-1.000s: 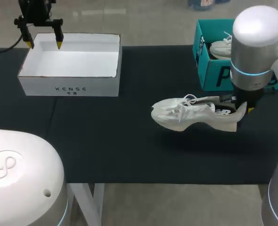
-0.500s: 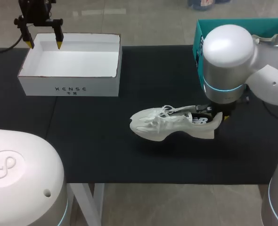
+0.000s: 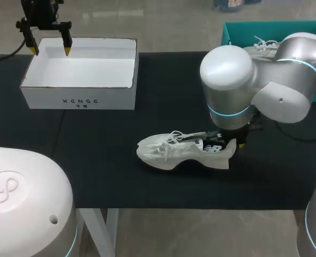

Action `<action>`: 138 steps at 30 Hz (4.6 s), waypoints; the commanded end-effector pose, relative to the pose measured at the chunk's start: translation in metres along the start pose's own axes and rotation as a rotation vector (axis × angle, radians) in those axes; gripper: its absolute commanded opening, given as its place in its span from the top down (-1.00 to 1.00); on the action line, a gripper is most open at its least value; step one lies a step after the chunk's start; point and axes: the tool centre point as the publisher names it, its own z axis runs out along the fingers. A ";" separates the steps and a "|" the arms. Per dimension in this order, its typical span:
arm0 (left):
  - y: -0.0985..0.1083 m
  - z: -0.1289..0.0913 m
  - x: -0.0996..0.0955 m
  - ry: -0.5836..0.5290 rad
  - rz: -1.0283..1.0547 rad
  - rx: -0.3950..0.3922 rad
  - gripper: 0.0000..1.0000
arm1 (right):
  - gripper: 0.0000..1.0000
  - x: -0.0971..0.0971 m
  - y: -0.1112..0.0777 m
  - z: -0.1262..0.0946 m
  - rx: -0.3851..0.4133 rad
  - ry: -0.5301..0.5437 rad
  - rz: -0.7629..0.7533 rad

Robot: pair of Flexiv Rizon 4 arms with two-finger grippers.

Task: Take the shoe out of the shoebox, open the shoe tongue, remove and reinsert the insole, then place the shoe into the shoebox

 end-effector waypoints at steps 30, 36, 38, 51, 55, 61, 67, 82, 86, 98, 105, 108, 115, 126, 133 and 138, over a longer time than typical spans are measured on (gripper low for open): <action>0.000 0.000 0.000 0.000 0.000 -0.001 -1.00 | -1.00 0.002 -0.010 -0.056 -0.132 0.252 -0.312; 0.000 0.000 0.000 0.000 0.000 -0.001 -1.00 | -1.00 -0.022 -0.025 -0.095 -0.250 0.501 -0.868; 0.000 0.000 0.000 0.000 0.000 -0.001 -1.00 | -1.00 -0.031 -0.026 -0.099 -0.278 0.509 -0.954; 0.000 0.000 0.000 0.000 0.000 -0.001 -1.00 | -1.00 -0.031 -0.026 -0.099 -0.278 0.509 -0.954; 0.000 0.000 0.000 0.000 0.000 -0.001 -1.00 | -1.00 -0.031 -0.026 -0.099 -0.278 0.509 -0.954; 0.000 0.000 0.000 0.000 0.000 -0.001 -1.00 | -1.00 -0.031 -0.026 -0.099 -0.278 0.509 -0.954; 0.000 0.000 0.000 0.000 0.000 -0.001 -1.00 | -1.00 -0.033 -0.019 -0.095 -0.393 0.534 -1.008; 0.000 0.000 0.000 0.000 0.000 -0.001 -1.00 | -1.00 -0.035 0.007 -0.074 -0.507 0.673 -1.201; 0.000 0.000 0.000 0.000 0.000 -0.001 -1.00 | -1.00 -0.035 0.007 -0.074 -0.507 0.673 -1.201; 0.000 0.000 0.000 0.000 0.000 -0.001 -1.00 | -1.00 -0.036 0.007 -0.050 -0.640 0.740 -1.018; 0.000 0.000 0.000 0.000 0.000 -0.001 -1.00 | -1.00 -0.031 0.000 -0.040 -0.722 0.759 -0.929; 0.000 0.000 0.000 0.000 0.000 -0.001 -1.00 | -1.00 -0.026 -0.002 -0.034 -0.719 0.758 -0.920; 0.000 0.000 0.000 0.000 0.000 -0.001 -1.00 | -1.00 -0.012 -0.011 -0.010 -0.741 0.775 -0.884; 0.000 0.000 0.000 0.000 0.000 -0.001 -1.00 | -1.00 0.017 -0.014 0.025 -0.728 0.841 -0.877; 0.000 0.000 0.000 0.000 0.000 -0.001 -1.00 | -1.00 0.027 -0.007 0.034 -0.747 0.841 -0.858; 0.000 0.000 0.000 0.000 0.000 -0.001 -1.00 | -1.00 0.034 -0.004 0.039 -0.777 0.844 -0.853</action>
